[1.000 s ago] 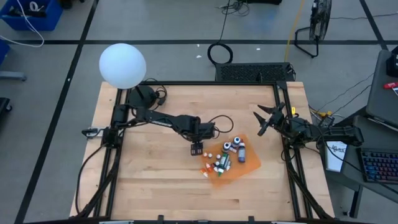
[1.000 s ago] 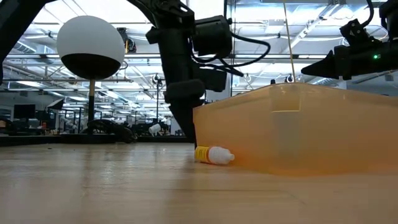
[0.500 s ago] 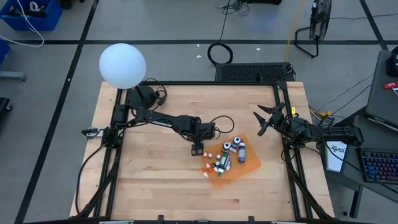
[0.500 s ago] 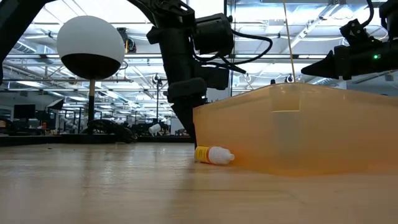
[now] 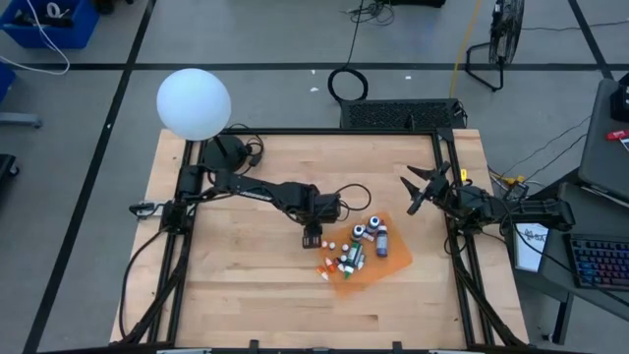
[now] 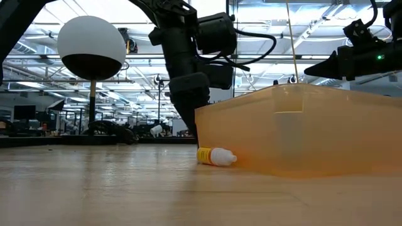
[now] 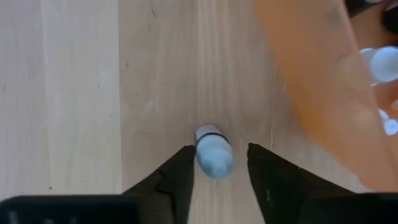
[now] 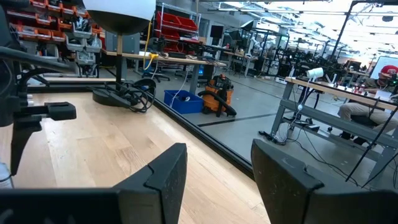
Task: Pick & Place food coloring
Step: Put the small blue food coloring bottle into the orange bin
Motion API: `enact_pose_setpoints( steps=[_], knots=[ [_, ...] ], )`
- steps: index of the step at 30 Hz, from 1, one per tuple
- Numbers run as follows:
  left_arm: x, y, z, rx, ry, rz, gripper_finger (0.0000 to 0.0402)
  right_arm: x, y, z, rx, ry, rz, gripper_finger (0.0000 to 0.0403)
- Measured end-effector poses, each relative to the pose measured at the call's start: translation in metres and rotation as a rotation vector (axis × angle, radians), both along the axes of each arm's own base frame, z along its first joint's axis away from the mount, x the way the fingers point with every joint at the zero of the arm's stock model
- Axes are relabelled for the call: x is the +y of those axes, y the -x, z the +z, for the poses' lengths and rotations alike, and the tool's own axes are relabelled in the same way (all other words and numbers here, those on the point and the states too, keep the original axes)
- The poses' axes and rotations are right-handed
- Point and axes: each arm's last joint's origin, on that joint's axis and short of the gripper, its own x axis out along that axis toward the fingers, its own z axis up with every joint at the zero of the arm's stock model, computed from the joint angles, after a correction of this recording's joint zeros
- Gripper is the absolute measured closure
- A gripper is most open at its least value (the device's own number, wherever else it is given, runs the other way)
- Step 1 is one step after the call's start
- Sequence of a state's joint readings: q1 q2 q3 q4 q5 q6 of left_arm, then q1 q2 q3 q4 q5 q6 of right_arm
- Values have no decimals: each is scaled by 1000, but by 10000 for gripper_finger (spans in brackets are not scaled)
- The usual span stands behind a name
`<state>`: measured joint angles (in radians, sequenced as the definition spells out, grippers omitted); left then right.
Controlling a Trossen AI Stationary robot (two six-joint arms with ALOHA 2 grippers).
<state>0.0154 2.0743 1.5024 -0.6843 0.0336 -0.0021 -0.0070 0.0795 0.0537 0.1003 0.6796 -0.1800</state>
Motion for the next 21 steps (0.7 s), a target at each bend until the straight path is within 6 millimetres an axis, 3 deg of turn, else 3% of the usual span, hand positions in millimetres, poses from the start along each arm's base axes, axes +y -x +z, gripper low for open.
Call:
enact_pose_setpoints(
  steps=[9,15,21],
  knots=[
    [0,-1,0,-7,17,-12,334,0,0,0,0,0,0,236],
    [3,4,7,21,-10,9,358,0,0,0,0,0,0,236],
    [2,14,58,-44,-64,32,396,0,0,0,1,0,0,236]
  ],
)
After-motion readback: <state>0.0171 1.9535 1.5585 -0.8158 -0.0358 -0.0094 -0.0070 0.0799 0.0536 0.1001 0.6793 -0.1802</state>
